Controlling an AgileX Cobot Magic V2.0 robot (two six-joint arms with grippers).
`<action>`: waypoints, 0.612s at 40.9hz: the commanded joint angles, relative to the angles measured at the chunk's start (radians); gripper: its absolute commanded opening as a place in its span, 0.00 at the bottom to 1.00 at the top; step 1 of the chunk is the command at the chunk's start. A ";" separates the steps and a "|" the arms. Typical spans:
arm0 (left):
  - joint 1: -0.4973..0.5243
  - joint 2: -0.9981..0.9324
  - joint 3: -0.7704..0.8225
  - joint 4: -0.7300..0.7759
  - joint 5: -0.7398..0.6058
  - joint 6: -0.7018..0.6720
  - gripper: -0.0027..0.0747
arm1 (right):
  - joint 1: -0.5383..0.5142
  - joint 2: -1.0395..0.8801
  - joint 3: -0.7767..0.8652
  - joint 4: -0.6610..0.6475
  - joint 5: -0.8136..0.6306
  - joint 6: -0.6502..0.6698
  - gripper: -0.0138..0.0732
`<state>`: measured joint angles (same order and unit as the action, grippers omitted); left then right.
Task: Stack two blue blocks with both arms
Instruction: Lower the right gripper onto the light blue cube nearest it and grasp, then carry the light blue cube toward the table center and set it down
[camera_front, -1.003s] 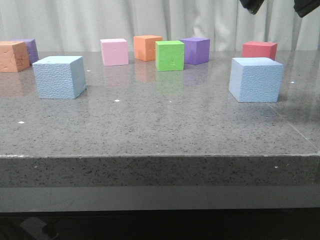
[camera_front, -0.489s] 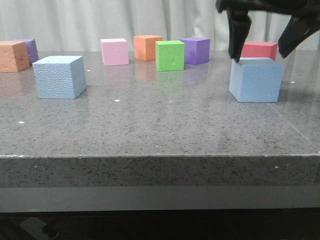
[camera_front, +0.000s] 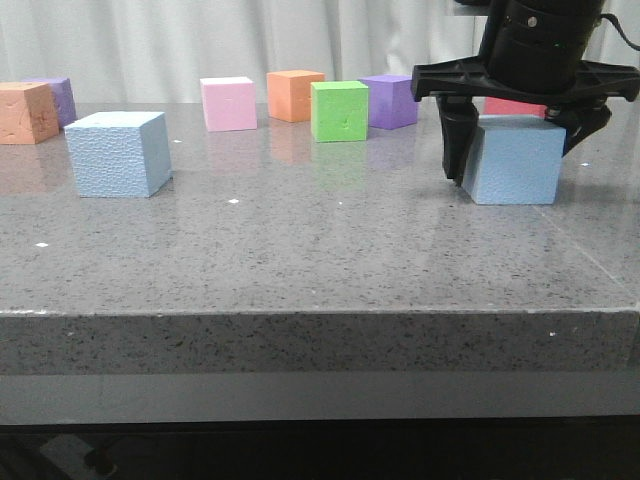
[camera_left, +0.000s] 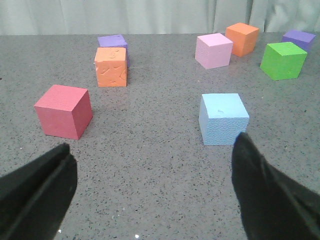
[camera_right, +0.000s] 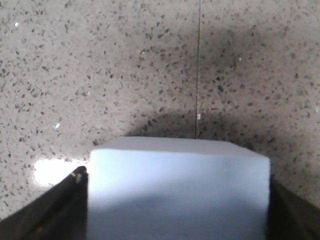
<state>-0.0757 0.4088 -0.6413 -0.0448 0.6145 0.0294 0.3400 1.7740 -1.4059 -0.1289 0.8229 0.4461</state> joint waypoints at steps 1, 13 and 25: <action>0.000 0.012 -0.026 -0.002 -0.087 -0.006 0.83 | -0.006 -0.051 -0.038 -0.003 -0.036 0.001 0.71; 0.000 0.012 -0.026 -0.002 -0.087 -0.006 0.83 | 0.021 -0.115 -0.048 -0.001 -0.004 -0.001 0.68; 0.000 0.012 -0.026 -0.002 -0.087 -0.006 0.83 | 0.181 -0.077 -0.143 -0.081 0.013 0.137 0.68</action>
<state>-0.0757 0.4088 -0.6413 -0.0448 0.6145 0.0294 0.4839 1.7197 -1.4836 -0.1403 0.8593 0.5192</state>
